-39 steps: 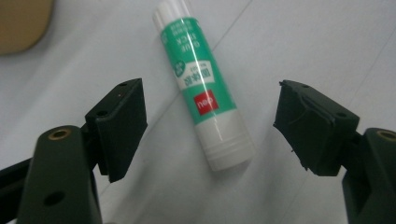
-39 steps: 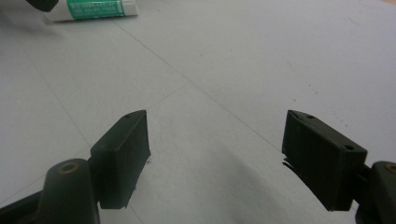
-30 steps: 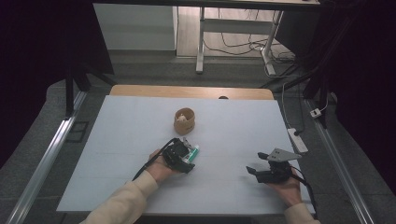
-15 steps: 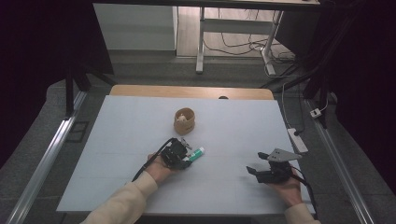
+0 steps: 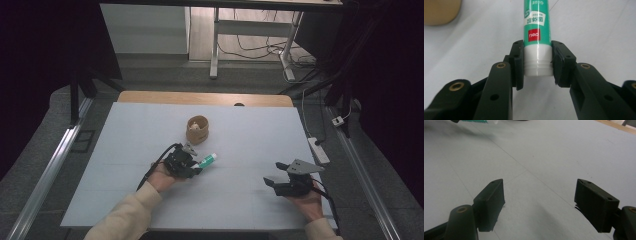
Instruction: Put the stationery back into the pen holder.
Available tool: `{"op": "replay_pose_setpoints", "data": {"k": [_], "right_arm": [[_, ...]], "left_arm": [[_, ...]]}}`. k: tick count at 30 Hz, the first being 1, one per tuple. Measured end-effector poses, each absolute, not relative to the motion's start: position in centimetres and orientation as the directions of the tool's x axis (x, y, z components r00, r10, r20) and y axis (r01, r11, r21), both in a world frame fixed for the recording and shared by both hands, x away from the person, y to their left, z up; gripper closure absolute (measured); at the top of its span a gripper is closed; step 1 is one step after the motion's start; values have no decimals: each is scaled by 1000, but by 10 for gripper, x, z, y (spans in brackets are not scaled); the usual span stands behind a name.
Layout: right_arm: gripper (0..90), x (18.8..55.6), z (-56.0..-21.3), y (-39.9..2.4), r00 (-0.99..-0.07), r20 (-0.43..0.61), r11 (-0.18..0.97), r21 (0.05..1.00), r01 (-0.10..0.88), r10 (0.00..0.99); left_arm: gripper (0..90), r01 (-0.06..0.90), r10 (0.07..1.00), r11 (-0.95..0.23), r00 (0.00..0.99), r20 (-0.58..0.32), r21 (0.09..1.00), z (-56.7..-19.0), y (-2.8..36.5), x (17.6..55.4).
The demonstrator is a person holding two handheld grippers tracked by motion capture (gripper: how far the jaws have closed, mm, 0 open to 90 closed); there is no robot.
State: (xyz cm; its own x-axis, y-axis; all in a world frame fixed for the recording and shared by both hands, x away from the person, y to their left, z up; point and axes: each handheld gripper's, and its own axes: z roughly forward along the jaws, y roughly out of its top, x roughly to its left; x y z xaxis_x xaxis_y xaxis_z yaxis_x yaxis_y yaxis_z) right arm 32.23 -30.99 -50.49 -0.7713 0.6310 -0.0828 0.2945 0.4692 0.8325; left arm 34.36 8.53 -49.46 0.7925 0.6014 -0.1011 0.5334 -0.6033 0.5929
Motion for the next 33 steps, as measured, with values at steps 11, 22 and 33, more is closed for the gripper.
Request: {"op": "replay_pose_setpoints", "data": {"k": [11, 22, 33], "right_arm": [[241, 320, -502, -306, -781, -84, 462, 843, 275, 618], [241, 315, -497, -298, -806, -83, 465, 849, 250, 586], [245, 308, -490, -277, -852, -98, 494, 846, 201, 514]], "left_arm": [[644, 475, 541, -584, 832, -121, 658, -479, 101, 334], [644, 434, 487, -629, 867, -108, 645, -481, 92, 330], [644, 401, 424, -699, 899, -109, 593, -493, 64, 330]]}}
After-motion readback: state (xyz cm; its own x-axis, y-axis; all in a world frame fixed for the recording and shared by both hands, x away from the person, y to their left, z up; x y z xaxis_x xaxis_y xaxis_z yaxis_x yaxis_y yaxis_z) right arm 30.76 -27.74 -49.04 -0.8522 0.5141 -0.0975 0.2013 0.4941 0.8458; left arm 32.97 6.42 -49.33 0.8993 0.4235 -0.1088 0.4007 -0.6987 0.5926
